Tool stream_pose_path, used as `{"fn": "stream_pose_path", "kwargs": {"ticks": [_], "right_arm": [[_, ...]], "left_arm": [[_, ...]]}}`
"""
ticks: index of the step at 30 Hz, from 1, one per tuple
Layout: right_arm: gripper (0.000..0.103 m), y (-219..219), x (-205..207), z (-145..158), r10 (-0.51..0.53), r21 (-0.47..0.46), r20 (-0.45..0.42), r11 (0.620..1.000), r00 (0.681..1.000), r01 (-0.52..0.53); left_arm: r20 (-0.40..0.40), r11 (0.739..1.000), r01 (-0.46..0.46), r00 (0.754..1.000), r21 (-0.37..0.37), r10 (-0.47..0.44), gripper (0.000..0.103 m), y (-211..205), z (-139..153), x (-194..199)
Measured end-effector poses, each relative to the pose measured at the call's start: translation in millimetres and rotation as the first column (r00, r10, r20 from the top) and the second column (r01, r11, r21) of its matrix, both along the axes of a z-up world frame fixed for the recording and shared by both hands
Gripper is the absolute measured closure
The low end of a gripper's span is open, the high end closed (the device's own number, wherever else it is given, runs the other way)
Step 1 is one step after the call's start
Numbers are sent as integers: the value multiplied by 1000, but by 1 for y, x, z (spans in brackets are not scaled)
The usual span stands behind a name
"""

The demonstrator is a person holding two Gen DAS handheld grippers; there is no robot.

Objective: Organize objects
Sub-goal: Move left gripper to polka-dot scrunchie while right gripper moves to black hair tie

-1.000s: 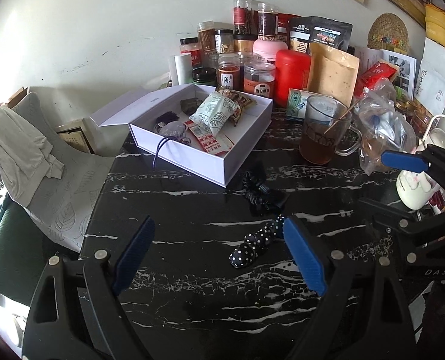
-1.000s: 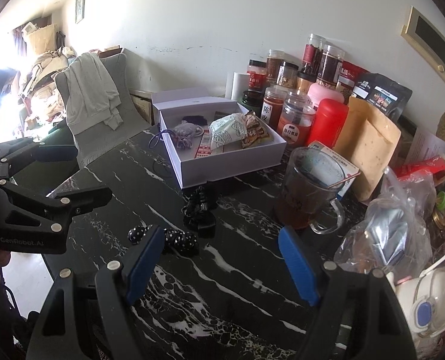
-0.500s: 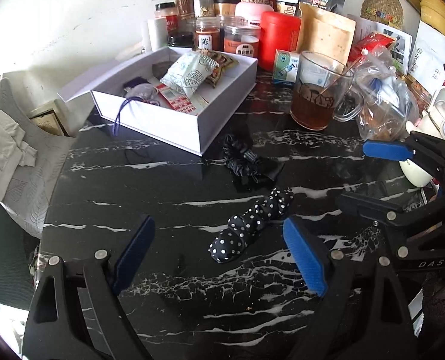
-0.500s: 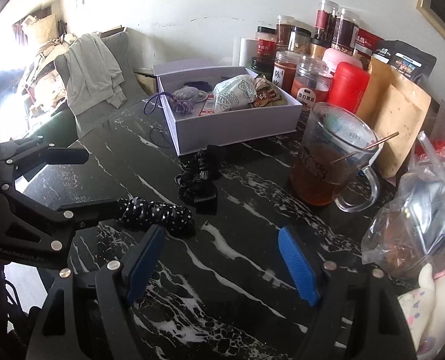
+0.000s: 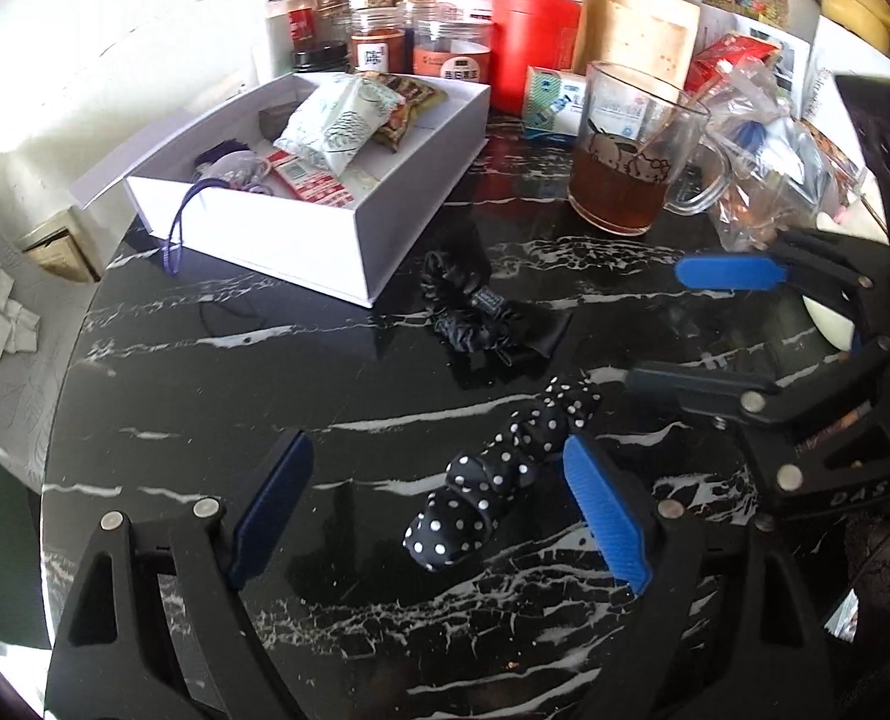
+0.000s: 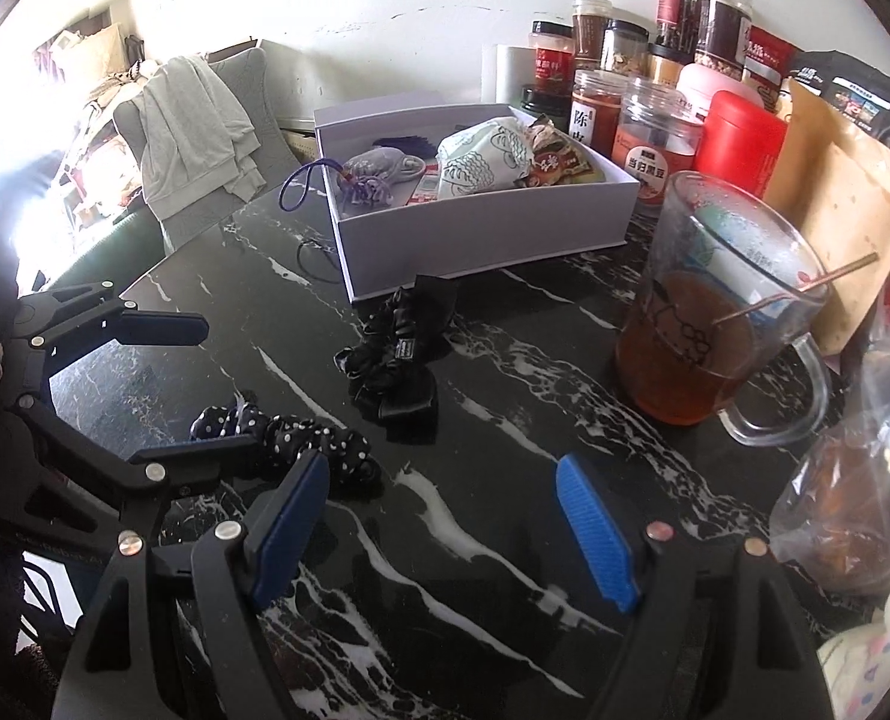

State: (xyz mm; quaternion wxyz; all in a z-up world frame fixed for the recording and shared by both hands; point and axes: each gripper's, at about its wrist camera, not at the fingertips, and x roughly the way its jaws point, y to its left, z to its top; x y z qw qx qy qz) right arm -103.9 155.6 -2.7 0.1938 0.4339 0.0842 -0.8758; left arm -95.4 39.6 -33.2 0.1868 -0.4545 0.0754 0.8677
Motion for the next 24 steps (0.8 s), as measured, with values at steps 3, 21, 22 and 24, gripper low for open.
{"fn": "stream_pose_path", "kwargs": {"ticks": [3,21,22,24], "right_arm": [[27,-3,-8,-2,5,-12,13,1000,1000,-5],[38,-34,-48,-20,43,-53,76,998,996,-39],[38,-35,-49,-20,43,-57,76,998,996,-39],[41,-38,-52,-20,34,-56,69,998,997,-31]], "left_arm": [[18,1000,2,1000,-19,-2,31,1,-7,-5],[45,997,-79,996,19,78,77,-39,-19,-19],[45,996,-89,995,17,88,77,-42,-19,-20],[44,994,-109,993,14,108,77,-50,-19,-20]]}}
